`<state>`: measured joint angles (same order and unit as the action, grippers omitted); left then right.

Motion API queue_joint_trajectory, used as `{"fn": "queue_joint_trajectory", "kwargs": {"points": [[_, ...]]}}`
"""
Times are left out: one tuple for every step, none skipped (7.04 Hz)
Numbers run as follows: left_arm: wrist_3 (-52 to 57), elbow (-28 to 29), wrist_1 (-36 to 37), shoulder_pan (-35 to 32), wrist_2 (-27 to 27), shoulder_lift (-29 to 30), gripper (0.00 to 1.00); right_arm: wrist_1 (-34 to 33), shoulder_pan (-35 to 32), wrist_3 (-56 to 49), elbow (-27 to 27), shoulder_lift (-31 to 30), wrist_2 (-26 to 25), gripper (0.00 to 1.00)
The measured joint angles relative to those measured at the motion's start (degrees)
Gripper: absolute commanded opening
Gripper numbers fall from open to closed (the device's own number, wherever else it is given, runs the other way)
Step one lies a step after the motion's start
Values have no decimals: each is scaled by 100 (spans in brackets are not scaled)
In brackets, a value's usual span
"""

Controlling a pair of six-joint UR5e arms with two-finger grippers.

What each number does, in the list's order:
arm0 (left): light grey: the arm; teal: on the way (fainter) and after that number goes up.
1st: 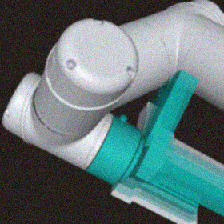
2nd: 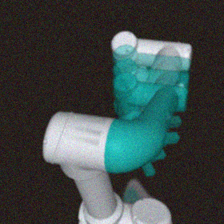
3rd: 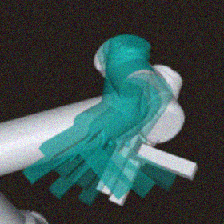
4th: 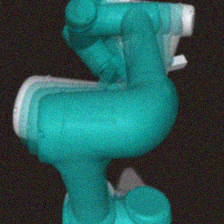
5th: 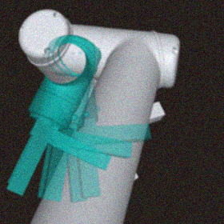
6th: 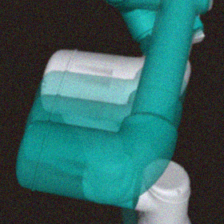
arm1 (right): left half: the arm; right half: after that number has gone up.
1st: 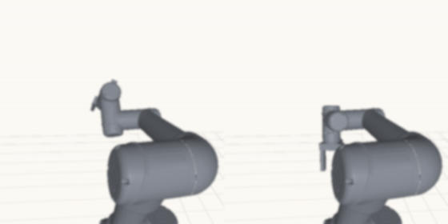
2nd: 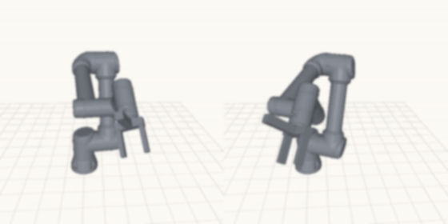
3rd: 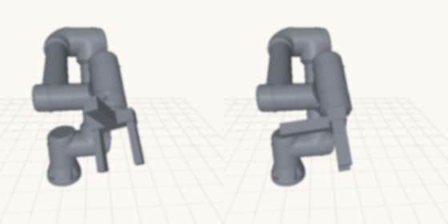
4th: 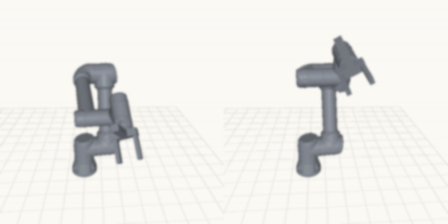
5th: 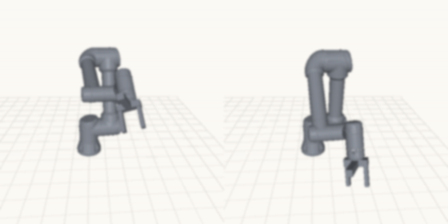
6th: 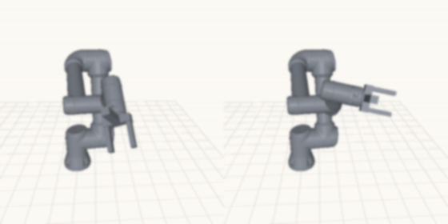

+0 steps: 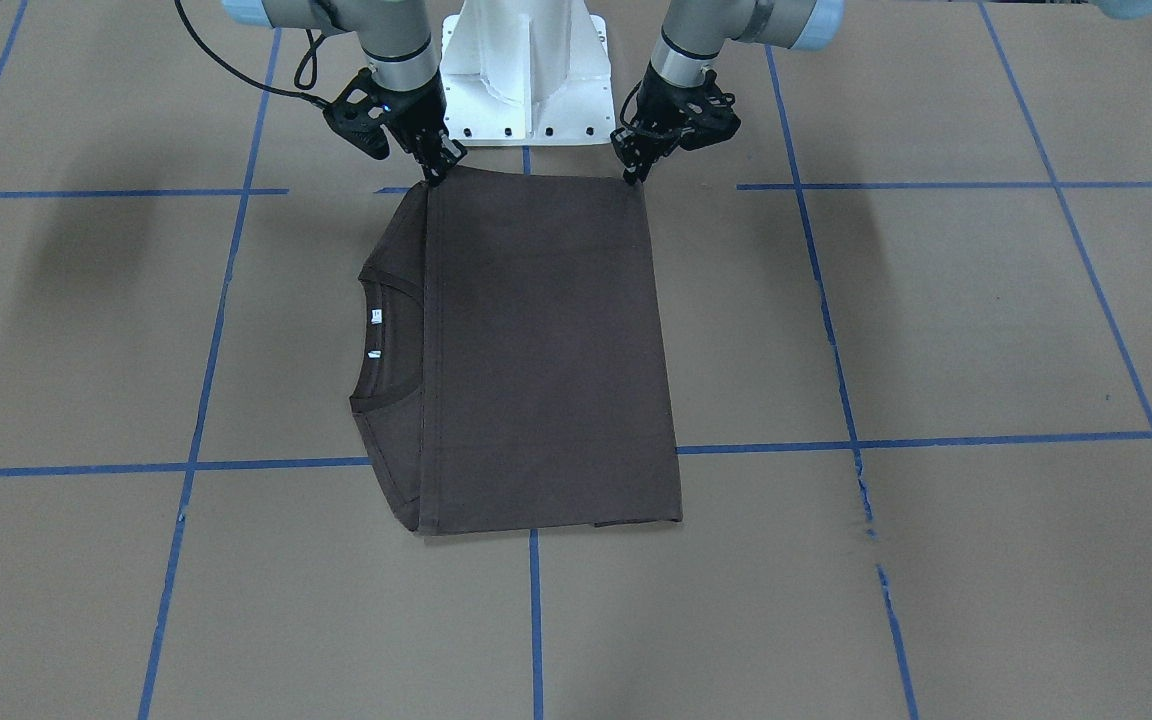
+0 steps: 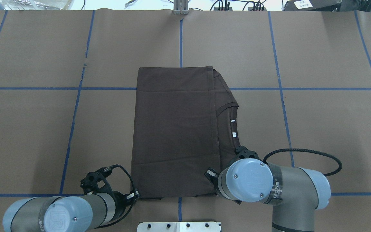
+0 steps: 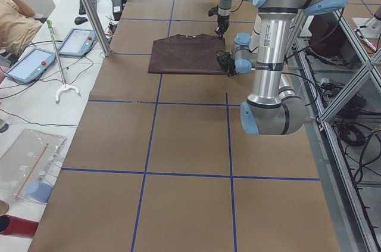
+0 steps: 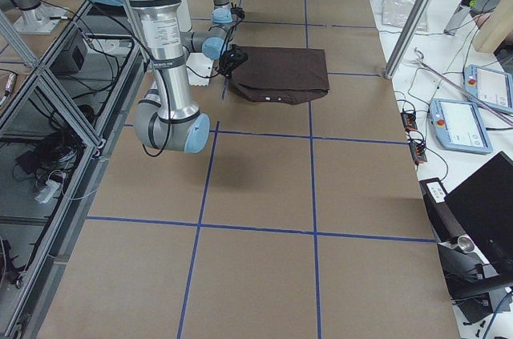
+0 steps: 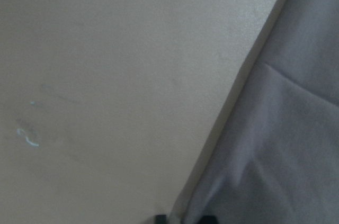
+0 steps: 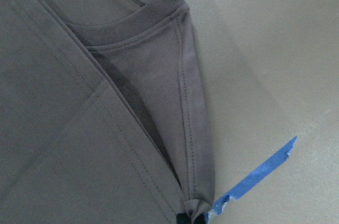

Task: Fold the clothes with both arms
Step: 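Grasp the shirt edge nearest the robot with both grippers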

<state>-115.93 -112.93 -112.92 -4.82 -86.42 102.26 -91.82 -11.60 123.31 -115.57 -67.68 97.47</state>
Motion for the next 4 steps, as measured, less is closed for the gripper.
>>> {"fn": "queue_joint_trajectory", "kwargs": {"points": [[2, -33, 65, -59, 1, 13, 0, 0, -3, 0, 0, 0, 0, 0], [8, -123, 267, -138, 2, 75, 0, 3, -6, 0, -13, 0, 0, 0], [12, -251, 462, -191, 2, 164, 0, 3, -14, 0, -42, -1, 0, 0], [3, -362, 562, -208, 4, 218, 0, 0, -21, 0, -82, -12, 0, 0]]}}
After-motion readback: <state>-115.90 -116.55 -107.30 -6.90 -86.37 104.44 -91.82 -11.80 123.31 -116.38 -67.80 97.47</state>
